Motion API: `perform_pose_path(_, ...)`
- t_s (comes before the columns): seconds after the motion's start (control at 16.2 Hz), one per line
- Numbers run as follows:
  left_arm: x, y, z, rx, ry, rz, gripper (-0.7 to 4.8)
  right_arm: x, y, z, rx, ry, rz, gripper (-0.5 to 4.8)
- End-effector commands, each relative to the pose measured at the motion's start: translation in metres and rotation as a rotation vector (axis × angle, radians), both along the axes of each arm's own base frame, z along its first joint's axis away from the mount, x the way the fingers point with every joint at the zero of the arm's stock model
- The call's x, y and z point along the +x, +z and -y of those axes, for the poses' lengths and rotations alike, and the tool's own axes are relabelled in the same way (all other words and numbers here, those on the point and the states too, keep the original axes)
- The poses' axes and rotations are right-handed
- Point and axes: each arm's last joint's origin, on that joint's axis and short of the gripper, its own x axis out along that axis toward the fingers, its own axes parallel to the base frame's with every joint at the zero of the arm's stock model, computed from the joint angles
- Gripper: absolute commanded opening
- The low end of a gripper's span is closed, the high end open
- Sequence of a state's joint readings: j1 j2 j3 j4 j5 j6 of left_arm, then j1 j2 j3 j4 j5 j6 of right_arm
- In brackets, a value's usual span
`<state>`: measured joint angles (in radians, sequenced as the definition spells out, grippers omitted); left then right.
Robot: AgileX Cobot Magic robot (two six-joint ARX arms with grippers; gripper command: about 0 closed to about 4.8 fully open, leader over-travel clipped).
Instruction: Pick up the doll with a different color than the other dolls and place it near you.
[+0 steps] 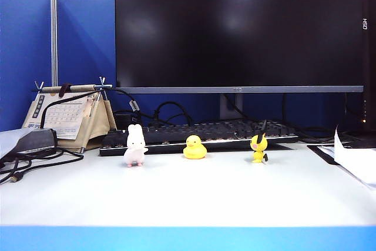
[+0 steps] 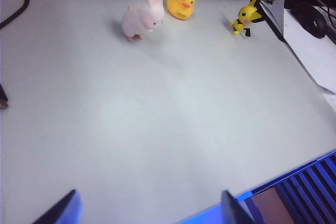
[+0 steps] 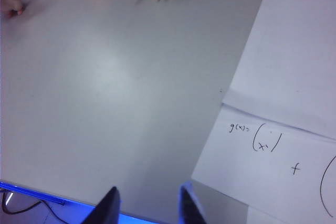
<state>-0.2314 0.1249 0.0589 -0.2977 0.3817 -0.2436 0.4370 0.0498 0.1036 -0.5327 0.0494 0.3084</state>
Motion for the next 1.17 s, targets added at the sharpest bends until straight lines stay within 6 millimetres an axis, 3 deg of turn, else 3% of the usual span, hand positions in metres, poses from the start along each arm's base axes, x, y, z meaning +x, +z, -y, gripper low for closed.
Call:
perform_pose_path(0.06,0.003,0.006,-0.001,0.008,0.047,0.066,3.5,0.0,-0.003,0.0,-0.009,0.002,-0.013,1.48)
perform_pose_path(0.37,0.003,0.009,-0.001,-0.022,0.056,0.085,3.5,0.0,-0.003,0.0,-0.009,0.002,-0.013,1.48)
perform_pose_path(1.17,0.007,0.035,-0.001,-0.128,0.107,0.328,3.5,0.0,-0.003,0.0,-0.009,0.002,-0.013,1.48)
